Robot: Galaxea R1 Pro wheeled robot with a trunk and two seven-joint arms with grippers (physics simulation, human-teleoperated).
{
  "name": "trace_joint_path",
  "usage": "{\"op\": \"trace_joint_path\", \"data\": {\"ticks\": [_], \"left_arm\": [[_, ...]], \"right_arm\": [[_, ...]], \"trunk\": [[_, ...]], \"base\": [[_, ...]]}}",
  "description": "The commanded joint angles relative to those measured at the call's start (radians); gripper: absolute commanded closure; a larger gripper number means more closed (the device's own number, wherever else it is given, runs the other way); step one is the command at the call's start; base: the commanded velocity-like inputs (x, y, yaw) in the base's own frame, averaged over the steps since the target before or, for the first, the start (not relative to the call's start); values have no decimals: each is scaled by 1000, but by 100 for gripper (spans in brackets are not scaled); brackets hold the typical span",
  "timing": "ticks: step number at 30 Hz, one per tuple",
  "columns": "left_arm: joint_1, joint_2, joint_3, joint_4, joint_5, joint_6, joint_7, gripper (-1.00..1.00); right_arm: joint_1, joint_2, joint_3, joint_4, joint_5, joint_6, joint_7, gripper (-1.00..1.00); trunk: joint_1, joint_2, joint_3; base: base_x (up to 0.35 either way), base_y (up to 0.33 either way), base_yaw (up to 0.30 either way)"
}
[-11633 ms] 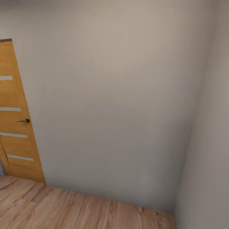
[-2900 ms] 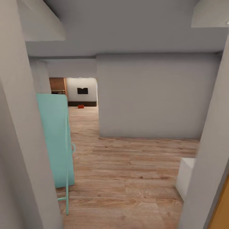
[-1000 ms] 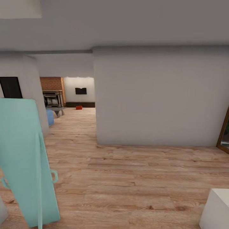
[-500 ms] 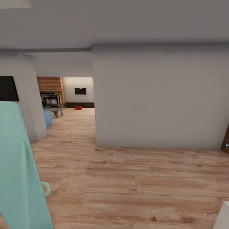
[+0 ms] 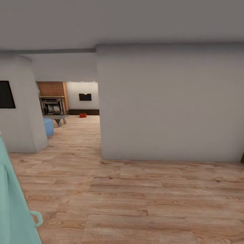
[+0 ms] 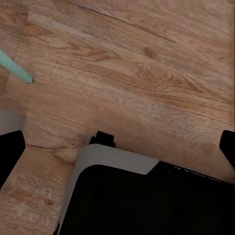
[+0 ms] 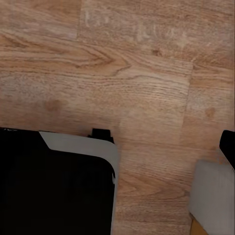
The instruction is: Move the two storage containers from the living room to the garage. In the garage, place one container on the floor and stack the other container on top of it (either order is fine).
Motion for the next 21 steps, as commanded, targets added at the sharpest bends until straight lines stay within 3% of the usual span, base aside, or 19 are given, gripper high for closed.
{"op": "trace_joint_path", "data": {"ticks": [1,21], "left_arm": [[-1,0,-8,0,8,-1,2,-100],[-1,-1,-8,0,8,-1,2,-100]], "right_arm": [[-1,0,8,3,-4,-5,-2,-100],[-1,1,7,3,-5,-4,-1,-100]], "trunk": [[1,-1,-2],[1,-1,-2]], "base": [[322,0,0],[322,0,0]]}}
